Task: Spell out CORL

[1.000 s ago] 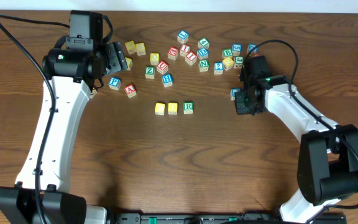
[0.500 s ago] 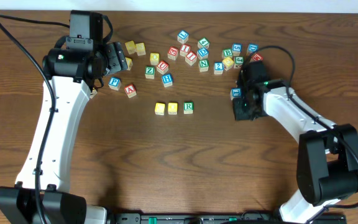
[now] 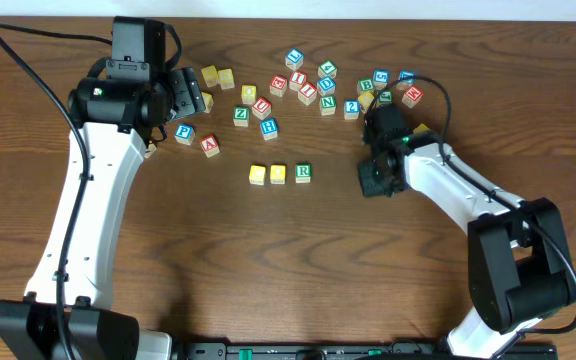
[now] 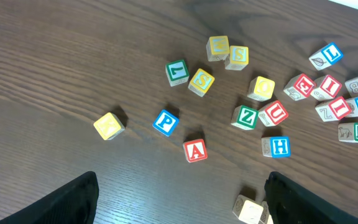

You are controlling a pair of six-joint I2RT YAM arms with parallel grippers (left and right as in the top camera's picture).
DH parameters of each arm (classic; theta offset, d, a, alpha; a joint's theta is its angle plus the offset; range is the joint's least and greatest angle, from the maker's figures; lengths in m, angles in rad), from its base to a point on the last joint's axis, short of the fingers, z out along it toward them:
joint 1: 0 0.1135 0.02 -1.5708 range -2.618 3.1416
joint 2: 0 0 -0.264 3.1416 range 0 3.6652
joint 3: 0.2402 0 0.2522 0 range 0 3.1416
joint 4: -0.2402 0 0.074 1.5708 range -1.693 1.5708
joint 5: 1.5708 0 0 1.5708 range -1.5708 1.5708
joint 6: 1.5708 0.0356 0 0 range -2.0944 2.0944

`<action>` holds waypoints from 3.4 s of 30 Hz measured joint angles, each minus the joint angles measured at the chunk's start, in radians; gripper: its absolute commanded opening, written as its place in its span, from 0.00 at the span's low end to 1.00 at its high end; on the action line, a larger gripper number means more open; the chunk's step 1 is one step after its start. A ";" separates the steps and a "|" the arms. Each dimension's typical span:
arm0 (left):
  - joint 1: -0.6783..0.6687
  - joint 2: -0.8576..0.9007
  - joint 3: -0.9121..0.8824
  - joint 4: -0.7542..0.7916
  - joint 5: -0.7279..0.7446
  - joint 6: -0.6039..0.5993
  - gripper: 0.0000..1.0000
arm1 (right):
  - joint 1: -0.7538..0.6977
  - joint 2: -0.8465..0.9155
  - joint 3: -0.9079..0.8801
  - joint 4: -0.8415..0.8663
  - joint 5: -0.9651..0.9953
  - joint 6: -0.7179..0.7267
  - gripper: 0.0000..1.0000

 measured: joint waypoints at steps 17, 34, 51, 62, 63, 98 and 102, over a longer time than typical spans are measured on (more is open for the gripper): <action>0.000 0.000 0.000 0.000 0.000 0.000 0.84 | -0.005 -0.039 0.042 -0.052 0.242 0.426 0.01; 0.000 0.000 0.000 0.000 0.000 0.000 0.84 | -0.050 0.028 0.041 -0.012 0.263 0.442 0.01; 0.000 0.000 0.000 0.000 0.000 0.000 0.84 | -0.051 0.027 0.029 0.026 0.248 0.408 0.01; 0.000 0.000 0.000 0.000 0.000 0.000 0.84 | -0.026 0.000 -0.018 -0.010 0.172 0.386 0.01; 0.000 0.000 0.000 0.000 0.000 0.000 0.84 | -0.018 0.008 -0.028 -0.021 0.159 0.386 0.01; 0.000 0.000 0.000 0.000 0.000 0.000 0.84 | -0.243 0.060 0.037 0.019 0.013 0.250 0.01; 0.000 0.000 0.000 0.000 0.000 0.000 0.84 | -0.237 0.061 0.037 0.000 -0.020 0.241 0.01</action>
